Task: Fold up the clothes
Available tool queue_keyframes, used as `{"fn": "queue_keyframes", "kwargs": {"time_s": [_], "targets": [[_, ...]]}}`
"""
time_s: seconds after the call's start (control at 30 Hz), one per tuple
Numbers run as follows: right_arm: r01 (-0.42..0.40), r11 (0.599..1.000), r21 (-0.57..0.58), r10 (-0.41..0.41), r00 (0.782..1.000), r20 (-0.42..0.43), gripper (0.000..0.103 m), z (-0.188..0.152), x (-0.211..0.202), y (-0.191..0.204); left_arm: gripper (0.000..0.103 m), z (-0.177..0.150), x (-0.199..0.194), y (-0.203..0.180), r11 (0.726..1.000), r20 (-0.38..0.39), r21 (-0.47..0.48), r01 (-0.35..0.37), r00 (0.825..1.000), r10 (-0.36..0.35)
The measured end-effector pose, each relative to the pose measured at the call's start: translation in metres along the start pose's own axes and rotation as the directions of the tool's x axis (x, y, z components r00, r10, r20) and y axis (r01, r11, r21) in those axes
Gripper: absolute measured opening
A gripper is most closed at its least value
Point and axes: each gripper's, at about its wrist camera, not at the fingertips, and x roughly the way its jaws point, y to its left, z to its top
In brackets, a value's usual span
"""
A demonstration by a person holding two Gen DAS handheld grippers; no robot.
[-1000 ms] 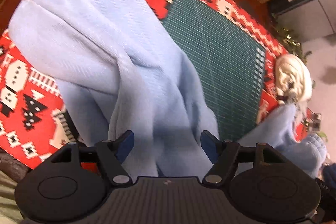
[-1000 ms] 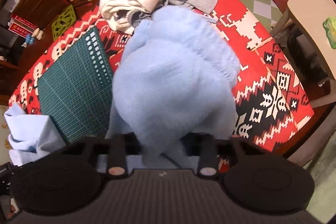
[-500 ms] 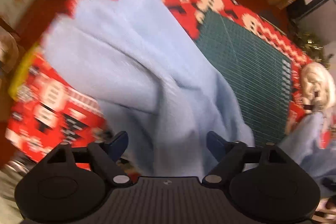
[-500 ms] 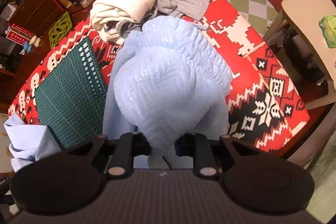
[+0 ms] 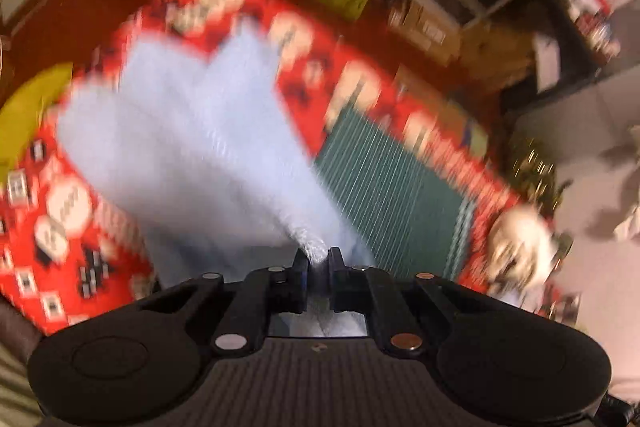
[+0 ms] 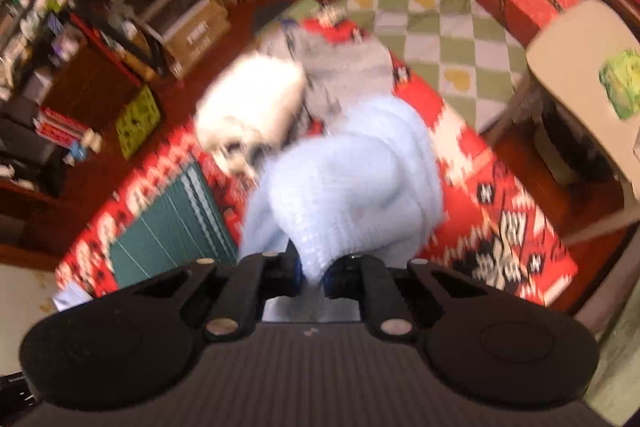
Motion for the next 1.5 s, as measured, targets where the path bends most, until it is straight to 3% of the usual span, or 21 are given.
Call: {"fn": "queue_keyframes", "kwargs": {"time_s": [0.23, 0.37, 0.43, 0.5, 0.57, 0.67, 0.8, 0.97, 1.1, 1.27, 1.5], "targets": [[-0.123, 0.992, 0.000, 0.122, 0.986, 0.115, 0.010, 0.056, -0.004, 0.035, 0.009, 0.074, -0.027, -0.025, 0.997, 0.209, 0.057, 0.050, 0.976, -0.061], [-0.113, 0.992, -0.062, 0.119, 0.986, 0.116, 0.011, 0.071, 0.029, 0.067, 0.010, 0.096, -0.002, -0.033, 0.995, 0.239, 0.092, 0.036, 0.969, -0.058], [-0.088, 0.991, -0.097, 0.098, 0.989, 0.106, 0.020, 0.072, 0.050, 0.082, 0.012, 0.099, 0.020, -0.034, 0.994, 0.227, 0.105, -0.001, 0.974, -0.023], [-0.067, 0.990, -0.124, 0.080, 0.992, 0.102, 0.034, 0.070, 0.067, 0.094, 0.021, 0.095, 0.037, -0.031, 0.996, 0.206, 0.080, -0.034, 0.978, 0.017], [-0.056, 0.989, -0.140, 0.071, 0.992, 0.106, 0.042, 0.063, 0.074, 0.100, 0.035, 0.085, 0.044, -0.025, 0.998, 0.183, 0.055, -0.026, 0.983, 0.015], [-0.056, 0.987, -0.153, 0.072, 0.992, 0.104, 0.063, 0.049, 0.074, 0.099, 0.043, 0.064, 0.050, -0.022, 0.997, 0.146, 0.067, -0.024, 0.989, 0.014], [-0.056, 0.987, -0.153, 0.070, 0.994, 0.087, 0.075, 0.032, 0.068, 0.082, 0.046, 0.034, 0.057, -0.026, 0.992, 0.073, 0.119, -0.033, 0.997, 0.024], [-0.017, 0.979, -0.203, 0.035, 0.996, 0.087, 0.082, 0.008, 0.058, 0.064, 0.053, -0.010, 0.065, -0.046, 0.975, -0.021, 0.221, -0.006, 1.000, 0.011], [0.023, 0.969, -0.246, -0.007, 0.998, 0.065, 0.085, -0.010, 0.056, 0.047, 0.063, -0.049, 0.074, -0.076, 0.930, -0.089, 0.366, 0.028, 0.996, 0.005], [0.045, 0.970, -0.239, -0.037, 0.999, 0.036, 0.091, -0.024, 0.059, 0.022, 0.066, -0.098, 0.088, -0.110, 0.840, -0.149, 0.539, 0.059, 0.989, 0.026], [0.060, 0.975, -0.215, -0.063, 0.998, -0.005, 0.097, -0.039, 0.072, -0.007, 0.078, -0.144, 0.112, -0.136, 0.733, -0.209, 0.672, 0.111, 0.977, 0.043]]}}
